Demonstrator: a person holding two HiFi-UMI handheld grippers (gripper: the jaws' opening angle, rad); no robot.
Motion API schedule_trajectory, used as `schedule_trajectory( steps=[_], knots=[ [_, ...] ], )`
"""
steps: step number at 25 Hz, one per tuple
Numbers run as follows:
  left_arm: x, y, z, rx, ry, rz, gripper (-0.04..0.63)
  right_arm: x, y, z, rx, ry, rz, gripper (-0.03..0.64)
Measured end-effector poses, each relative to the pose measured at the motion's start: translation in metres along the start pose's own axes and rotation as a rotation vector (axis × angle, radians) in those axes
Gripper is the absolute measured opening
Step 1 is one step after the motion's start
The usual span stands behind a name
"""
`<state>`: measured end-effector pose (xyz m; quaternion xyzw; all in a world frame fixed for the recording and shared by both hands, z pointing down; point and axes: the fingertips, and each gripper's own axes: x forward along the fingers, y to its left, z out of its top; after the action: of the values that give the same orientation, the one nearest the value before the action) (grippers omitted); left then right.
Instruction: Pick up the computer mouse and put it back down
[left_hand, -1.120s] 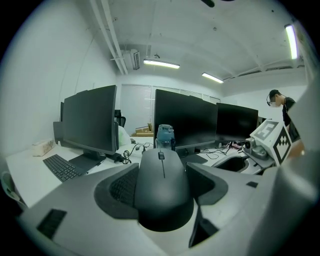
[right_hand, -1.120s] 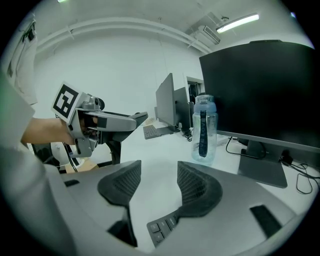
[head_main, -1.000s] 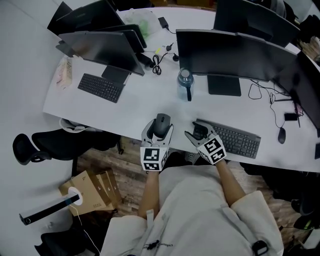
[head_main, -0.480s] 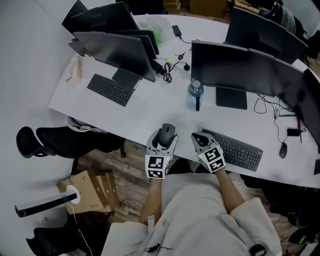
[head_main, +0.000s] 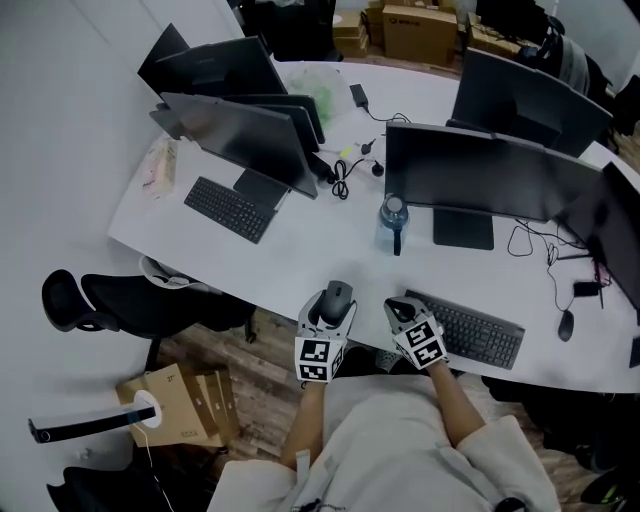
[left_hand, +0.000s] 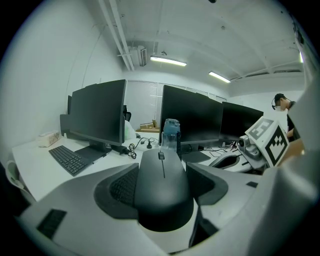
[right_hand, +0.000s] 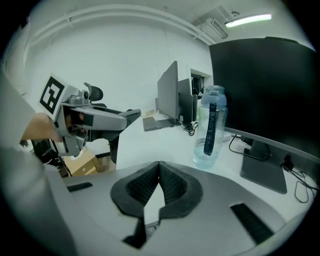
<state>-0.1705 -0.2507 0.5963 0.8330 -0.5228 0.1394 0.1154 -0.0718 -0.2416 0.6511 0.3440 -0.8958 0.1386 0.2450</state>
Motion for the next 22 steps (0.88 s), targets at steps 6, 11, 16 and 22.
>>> schedule_trajectory(
  steps=[6,11,16,22],
  knots=[
    [0.006,0.002,-0.003,0.006,0.019,-0.005,0.291,0.004,-0.008,0.008,0.022,-0.024,-0.007,0.003],
    [0.022,0.004,-0.014,0.017,0.057,-0.025,0.291,0.006,-0.018,0.007,0.019,-0.01,-0.031,0.002],
    [0.041,0.011,-0.026,0.025,0.101,-0.045,0.291,0.006,-0.027,0.002,0.011,0.02,-0.045,0.003],
    [0.067,0.01,-0.035,0.0,0.13,-0.061,0.291,-0.004,-0.037,-0.007,0.017,0.046,-0.064,0.003]
  ],
)
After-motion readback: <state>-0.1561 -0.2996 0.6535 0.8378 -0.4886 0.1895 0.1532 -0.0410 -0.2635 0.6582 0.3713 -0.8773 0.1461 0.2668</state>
